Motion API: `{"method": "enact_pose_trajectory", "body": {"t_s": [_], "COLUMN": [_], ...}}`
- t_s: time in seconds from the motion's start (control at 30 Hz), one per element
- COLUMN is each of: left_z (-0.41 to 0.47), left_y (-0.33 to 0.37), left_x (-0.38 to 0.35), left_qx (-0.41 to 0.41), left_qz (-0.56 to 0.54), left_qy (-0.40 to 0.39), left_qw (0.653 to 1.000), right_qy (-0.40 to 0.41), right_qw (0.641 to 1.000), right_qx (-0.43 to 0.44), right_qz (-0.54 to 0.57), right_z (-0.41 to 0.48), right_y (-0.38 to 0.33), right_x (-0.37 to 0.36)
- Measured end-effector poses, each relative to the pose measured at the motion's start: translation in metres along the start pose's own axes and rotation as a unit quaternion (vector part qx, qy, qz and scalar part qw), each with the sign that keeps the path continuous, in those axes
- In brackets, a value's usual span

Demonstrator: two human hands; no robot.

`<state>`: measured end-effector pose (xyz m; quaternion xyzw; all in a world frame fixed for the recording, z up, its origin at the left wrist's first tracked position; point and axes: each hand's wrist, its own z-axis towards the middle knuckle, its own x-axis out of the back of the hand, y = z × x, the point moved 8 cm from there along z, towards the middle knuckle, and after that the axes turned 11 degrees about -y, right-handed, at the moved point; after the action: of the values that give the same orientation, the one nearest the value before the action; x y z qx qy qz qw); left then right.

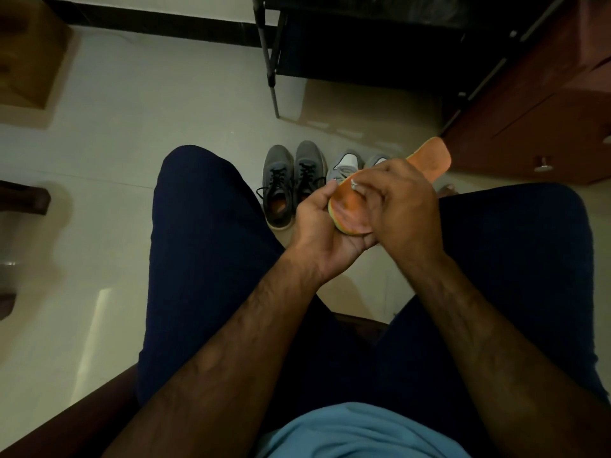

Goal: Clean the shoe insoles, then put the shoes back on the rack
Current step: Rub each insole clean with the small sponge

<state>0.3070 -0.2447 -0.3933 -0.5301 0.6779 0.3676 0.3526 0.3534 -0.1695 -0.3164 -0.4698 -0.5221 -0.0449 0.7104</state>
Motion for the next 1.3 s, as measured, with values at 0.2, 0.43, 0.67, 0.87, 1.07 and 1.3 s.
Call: {"method": "enact_pose_trajectory", "body": {"t_s": [0.2,0.43,0.67,0.87,1.07,1.3], "left_z": [0.0,0.0,-0.002,-0.002,-0.002,-0.002], "left_y": [0.0,0.002,0.005,0.005,0.006,0.007], "left_x": [0.001,0.002,0.002,0.002,0.003,0.007], "left_qx": [0.001,-0.003,-0.01,-0.011,-0.011,-0.01], "left_qz": [-0.005,-0.013,-0.015,-0.021,-0.013,0.007], "left_qy": [-0.007,-0.005,0.015,0.03,0.037,0.042], "left_qw": [1.0,1.0,1.0,0.999,0.999,0.999], "right_qy": [-0.057,-0.056,-0.021,-0.005,-0.036,-0.072], "right_qw": [0.996,0.993,0.997,0.999,0.998,0.994], "right_qx": [0.065,0.096,0.074,0.03,0.054,0.085], "right_qz": [-0.004,-0.026,-0.009,0.021,0.011,0.014], "right_z": [0.0,-0.006,-0.006,0.0,-0.003,-0.008], "right_y": [-0.014,-0.021,-0.023,-0.005,-0.009,-0.016], "right_x": [-0.016,-0.016,-0.005,-0.001,-0.007,-0.016]}}
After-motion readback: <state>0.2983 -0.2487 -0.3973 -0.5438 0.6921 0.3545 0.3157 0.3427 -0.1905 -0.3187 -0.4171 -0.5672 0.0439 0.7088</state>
